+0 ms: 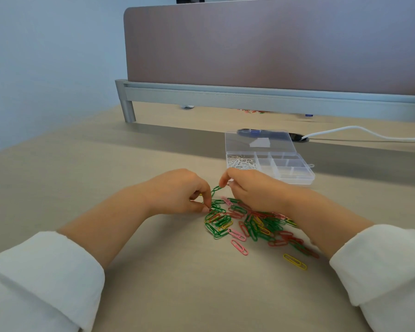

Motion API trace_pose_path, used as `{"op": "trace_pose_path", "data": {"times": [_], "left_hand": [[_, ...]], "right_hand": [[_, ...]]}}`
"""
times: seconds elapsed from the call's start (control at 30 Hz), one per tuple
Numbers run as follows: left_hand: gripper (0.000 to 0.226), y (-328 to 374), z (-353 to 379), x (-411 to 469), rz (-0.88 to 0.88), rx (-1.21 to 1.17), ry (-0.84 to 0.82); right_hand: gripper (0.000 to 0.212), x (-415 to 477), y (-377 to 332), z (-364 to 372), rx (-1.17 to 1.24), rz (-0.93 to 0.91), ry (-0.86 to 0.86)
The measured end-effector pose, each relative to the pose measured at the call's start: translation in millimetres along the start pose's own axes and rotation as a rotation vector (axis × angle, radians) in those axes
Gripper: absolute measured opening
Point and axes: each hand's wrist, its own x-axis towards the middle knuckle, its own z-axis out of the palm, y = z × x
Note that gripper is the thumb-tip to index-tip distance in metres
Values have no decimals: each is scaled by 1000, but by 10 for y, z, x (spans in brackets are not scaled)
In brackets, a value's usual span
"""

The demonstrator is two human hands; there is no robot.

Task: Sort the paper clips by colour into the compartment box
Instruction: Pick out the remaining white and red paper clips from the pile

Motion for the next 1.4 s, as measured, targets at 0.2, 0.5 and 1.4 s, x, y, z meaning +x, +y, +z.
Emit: {"op": "trace_pose_path", "data": {"times": [0.2,0.5,1.4], "left_hand": [[17,-8,11,11,-58,84,-4],[19,-12,5,20,-52,54,-20],[26,9,110,58,-68,-240,61]], "right_hand": [[32,-4,10,-28,-18,-49,14],[50,-19,2,-53,-65,-18,36],[19,-70,-15,-145,26,0,-83]]}}
